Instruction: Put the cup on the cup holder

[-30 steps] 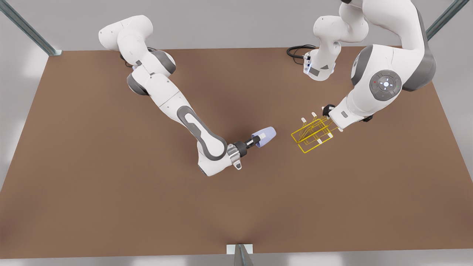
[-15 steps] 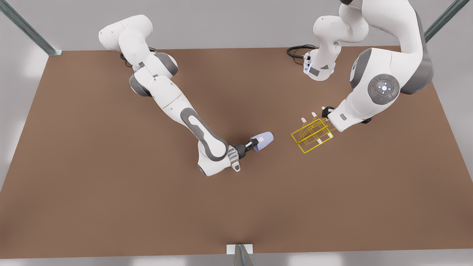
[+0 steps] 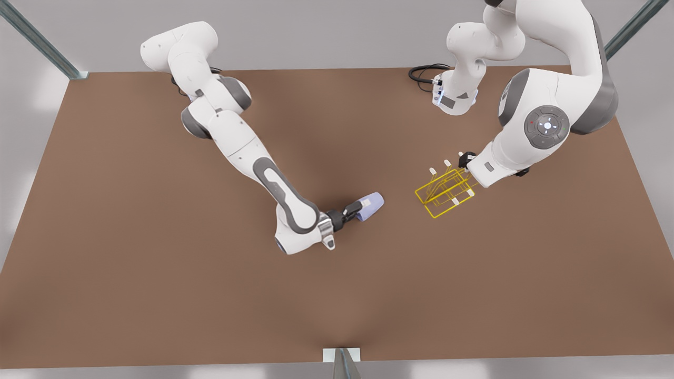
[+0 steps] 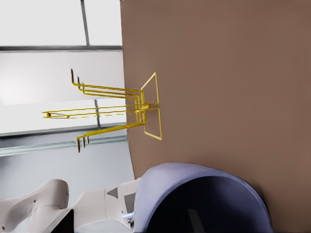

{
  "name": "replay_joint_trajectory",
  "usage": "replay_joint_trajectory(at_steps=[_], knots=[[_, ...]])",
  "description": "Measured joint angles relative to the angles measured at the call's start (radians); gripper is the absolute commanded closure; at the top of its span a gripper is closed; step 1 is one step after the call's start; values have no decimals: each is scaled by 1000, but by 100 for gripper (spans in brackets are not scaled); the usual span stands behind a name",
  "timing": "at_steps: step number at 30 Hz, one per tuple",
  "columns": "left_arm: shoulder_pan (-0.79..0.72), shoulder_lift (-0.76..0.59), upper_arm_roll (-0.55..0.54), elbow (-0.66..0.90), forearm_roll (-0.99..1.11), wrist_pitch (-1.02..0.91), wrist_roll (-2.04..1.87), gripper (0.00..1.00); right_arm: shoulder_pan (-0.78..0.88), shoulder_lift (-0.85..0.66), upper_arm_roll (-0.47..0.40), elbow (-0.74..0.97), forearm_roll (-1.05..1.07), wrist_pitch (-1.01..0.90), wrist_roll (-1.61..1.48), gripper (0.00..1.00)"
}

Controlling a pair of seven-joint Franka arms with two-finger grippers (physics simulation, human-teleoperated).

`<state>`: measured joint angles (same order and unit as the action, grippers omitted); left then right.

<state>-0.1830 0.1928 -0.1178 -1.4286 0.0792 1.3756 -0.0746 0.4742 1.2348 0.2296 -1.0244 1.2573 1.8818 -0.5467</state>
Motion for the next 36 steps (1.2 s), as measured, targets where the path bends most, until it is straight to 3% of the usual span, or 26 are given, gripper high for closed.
replay_joint_trajectory(at_steps=[9,12,14,17,18,20,21,24,31,36], knots=[[7,14,-24,3,-7,8,0,0,-130,-98,6,-95,-80,-85,-15,0],[-14,88,-132,51,-96,46,-1,0,-327,-372,5,-194,-310,-169,-17,0],[-184,173,-160,58,-93,107,-2,0,-483,-524,7,-186,-590,-215,-14,0],[-378,338,-170,54,2,210,27,0,-574,-703,2,-132,-976,-274,29,0],[-388,367,-169,45,21,237,46,0,-555,-783,-34,-160,-1074,-291,56,0],[-386,381,-162,-32,60,306,87,0,-413,-965,-197,-308,-1193,-322,116,0],[-386,372,-150,-88,87,352,106,0,-384,-1016,-226,-356,-1225,-338,147,0],[-383,347,-101,-241,156,518,156,0,-351,-1057,-244,-358,-1292,-386,221,0],[-362,347,-84,-349,163,820,206,0,-391,-1062,-251,-331,-1344,-449,345,0],[-349,346,-83,-409,137,931,213,0,-420,-1058,-251,-318,-1350,-465,409,0]])
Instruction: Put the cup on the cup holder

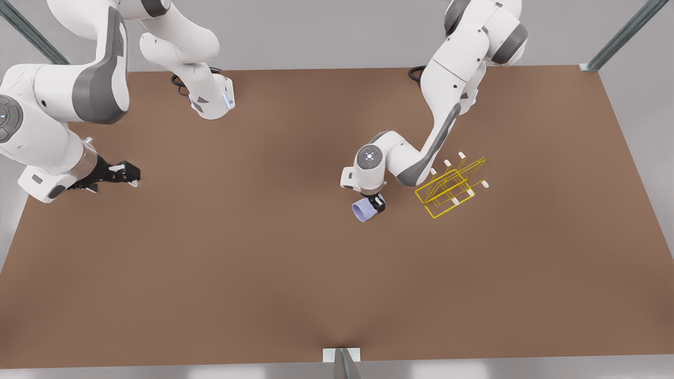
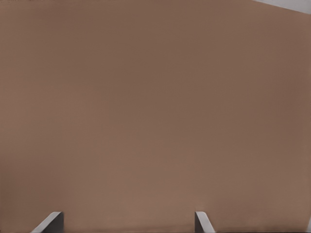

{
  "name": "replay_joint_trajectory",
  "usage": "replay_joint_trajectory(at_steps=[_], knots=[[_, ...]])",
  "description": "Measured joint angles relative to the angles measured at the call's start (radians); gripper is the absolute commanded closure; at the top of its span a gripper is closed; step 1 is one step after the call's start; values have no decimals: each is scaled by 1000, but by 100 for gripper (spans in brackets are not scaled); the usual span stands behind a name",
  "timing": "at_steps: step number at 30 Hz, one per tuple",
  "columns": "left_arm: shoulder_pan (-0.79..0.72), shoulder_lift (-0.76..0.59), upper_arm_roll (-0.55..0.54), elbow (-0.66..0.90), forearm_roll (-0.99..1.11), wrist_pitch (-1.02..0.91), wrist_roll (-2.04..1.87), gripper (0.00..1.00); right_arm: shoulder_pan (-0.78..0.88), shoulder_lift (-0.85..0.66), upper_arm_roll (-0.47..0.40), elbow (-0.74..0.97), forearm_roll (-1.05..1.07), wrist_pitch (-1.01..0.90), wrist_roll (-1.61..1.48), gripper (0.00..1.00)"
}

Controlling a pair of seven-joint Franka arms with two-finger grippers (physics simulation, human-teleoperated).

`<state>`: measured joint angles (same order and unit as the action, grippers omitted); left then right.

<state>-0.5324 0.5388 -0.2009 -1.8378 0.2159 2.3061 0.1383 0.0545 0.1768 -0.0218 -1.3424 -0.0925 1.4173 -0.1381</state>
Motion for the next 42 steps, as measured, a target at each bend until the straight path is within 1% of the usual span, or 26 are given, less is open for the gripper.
replay_joint_trajectory(at_steps=[9,22,41,42], knots=[[12,13,1,-14,-7,59,-21,0,4,13,1,20,5,-8,78,0],[38,82,0,-14,-28,79,-48,0,14,34,5,18,-3,-11,141,0],[40,125,-4,-7,-79,102,-64,0,19,36,5,18,-6,-13,179,0],[40,125,-4,-6,-79,104,-65,10,19,36,5,18,-6,-13,180,0]])
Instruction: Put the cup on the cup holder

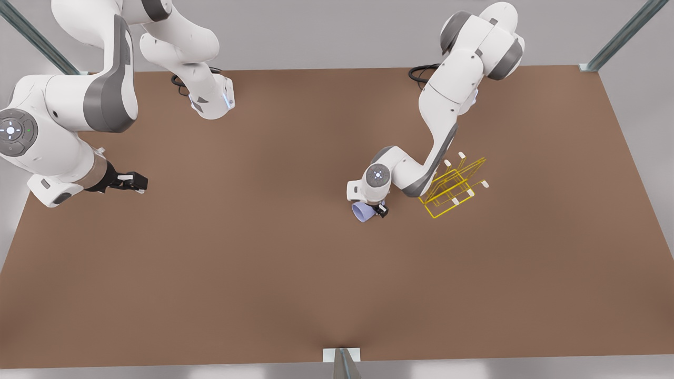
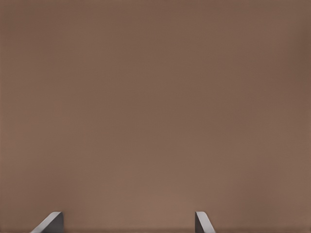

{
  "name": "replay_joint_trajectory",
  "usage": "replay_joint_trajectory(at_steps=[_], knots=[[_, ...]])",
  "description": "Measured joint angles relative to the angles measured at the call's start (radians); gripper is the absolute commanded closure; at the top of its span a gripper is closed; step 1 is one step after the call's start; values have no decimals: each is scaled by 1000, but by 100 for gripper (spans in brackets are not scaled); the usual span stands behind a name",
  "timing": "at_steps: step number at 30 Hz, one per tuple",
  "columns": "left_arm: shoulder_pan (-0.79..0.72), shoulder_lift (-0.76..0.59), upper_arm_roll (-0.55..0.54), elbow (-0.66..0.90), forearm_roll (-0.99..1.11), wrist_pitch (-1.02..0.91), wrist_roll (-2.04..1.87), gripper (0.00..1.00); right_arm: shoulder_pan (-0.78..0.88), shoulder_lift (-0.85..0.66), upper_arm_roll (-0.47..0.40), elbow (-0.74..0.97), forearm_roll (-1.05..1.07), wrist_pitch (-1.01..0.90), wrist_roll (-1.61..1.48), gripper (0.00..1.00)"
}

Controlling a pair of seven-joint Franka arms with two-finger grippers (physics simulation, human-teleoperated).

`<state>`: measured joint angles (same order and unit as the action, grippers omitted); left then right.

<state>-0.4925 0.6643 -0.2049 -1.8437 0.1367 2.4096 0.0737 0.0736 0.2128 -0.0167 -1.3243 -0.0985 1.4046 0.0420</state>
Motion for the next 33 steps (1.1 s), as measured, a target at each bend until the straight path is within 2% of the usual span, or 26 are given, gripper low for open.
replay_joint_trajectory(at_steps=[1,2,8,10,12,15,17,22,26,30,33], knots=[[0,0,0,2,2,1,-2,21,0,0,0,0,0,0,1,0],[0,1,0,4,4,2,-5,24,0,0,0,0,0,0,2,0],[0,-6,0,21,8,0,-13,24,0,1,0,0,0,0,7,0],[-1,-15,1,107,12,-51,0,24,0,2,0,0,0,0,8,0],[-2,-15,2,253,65,-188,26,24,0,2,0,0,0,0,9,0],[-47,-15,0,406,299,-456,93,24,1,2,0,0,0,0,11,0],[-130,-16,-1,442,508,-647,154,24,1,2,0,0,0,0,12,0],[-234,24,0,419,1033,-1033,326,23,0,2,0,0,0,0,14,0],[-237,135,15,410,1383,-1248,445,23,0,2,0,0,0,0,15,0],[-237,167,37,400,1551,-1393,545,23,0,2,0,0,0,0,16,0],[-241,108,36,288,1534,-1477,605,23,0,2,0,0,-1,0,16,0]])
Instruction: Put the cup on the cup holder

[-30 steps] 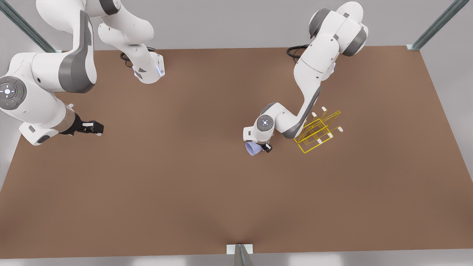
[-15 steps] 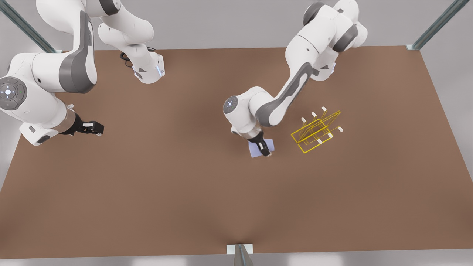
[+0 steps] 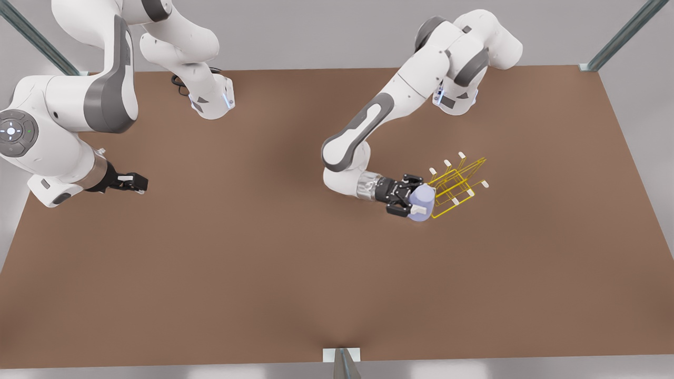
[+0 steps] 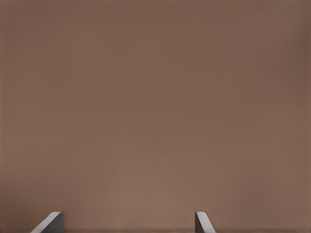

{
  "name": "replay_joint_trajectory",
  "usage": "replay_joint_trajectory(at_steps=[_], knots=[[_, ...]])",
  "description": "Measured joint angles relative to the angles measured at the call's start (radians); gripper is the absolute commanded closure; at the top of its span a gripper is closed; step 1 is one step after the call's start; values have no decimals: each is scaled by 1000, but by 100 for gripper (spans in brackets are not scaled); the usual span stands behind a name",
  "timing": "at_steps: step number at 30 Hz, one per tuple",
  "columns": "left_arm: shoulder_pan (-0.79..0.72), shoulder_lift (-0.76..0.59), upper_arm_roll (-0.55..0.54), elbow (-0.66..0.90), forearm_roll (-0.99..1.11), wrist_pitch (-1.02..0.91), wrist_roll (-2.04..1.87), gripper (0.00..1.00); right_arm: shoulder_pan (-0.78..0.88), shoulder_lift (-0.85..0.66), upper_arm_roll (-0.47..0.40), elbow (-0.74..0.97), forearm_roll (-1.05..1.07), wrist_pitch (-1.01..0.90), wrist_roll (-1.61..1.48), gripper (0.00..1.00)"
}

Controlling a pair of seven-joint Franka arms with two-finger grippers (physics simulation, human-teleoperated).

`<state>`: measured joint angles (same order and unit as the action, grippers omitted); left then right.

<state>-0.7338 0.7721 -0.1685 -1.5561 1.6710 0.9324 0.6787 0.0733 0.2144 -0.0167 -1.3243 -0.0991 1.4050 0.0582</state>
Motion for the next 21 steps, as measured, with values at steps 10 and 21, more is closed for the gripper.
replay_joint_trajectory(at_steps=[10,21], knots=[[-125,-222,-2,-301,-308,-180,69,23,-1,2,0,0,0,0,1,0],[-81,-215,3,-457,-543,-128,-79,23,0,2,0,0,1,0,2,0]])
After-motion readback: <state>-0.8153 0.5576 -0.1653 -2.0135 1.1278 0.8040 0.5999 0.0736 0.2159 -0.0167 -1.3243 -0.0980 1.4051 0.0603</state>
